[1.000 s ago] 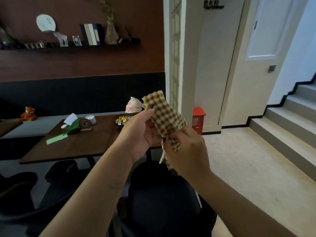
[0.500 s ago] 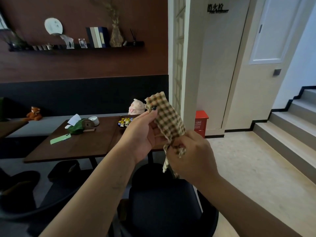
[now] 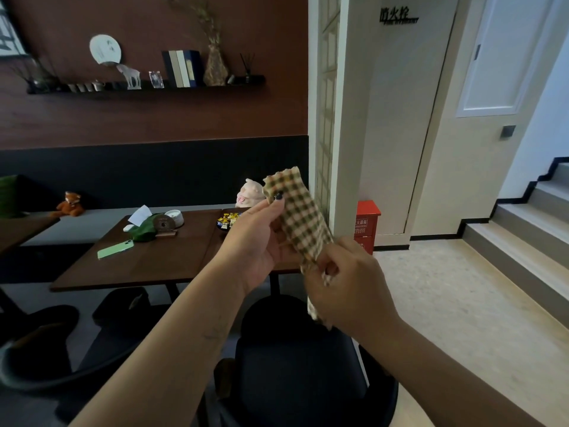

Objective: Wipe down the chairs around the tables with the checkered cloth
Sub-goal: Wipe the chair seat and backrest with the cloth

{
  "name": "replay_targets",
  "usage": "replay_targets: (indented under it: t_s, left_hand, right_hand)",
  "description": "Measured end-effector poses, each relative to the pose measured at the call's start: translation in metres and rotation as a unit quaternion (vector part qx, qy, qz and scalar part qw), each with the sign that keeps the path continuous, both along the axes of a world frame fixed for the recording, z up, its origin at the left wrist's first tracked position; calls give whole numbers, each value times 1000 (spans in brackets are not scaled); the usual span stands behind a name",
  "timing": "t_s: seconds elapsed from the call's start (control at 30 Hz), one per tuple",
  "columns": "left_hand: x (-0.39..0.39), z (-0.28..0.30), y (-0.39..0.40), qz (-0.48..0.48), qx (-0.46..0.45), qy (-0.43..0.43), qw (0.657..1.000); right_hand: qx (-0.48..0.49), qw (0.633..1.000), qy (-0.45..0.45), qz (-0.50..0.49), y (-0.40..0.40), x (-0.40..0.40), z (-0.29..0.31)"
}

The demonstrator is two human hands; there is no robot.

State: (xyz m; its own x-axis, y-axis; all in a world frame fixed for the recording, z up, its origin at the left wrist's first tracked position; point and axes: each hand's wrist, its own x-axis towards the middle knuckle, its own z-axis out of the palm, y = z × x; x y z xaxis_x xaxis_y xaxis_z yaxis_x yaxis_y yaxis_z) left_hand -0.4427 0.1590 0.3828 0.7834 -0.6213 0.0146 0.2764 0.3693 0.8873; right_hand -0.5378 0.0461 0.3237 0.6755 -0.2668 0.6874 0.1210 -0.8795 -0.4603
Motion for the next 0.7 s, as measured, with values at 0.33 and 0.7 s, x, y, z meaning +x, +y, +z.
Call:
replay_targets:
  t_s: [0.33, 0.7]
  left_hand:
    - [6, -6, 7, -4, 39, -1, 999]
    - [-7, -129, 14, -49, 209, 81, 973]
  right_hand:
    - [326, 939, 88, 66, -36, 1, 16]
    - [489, 839, 237, 4, -42, 6, -58]
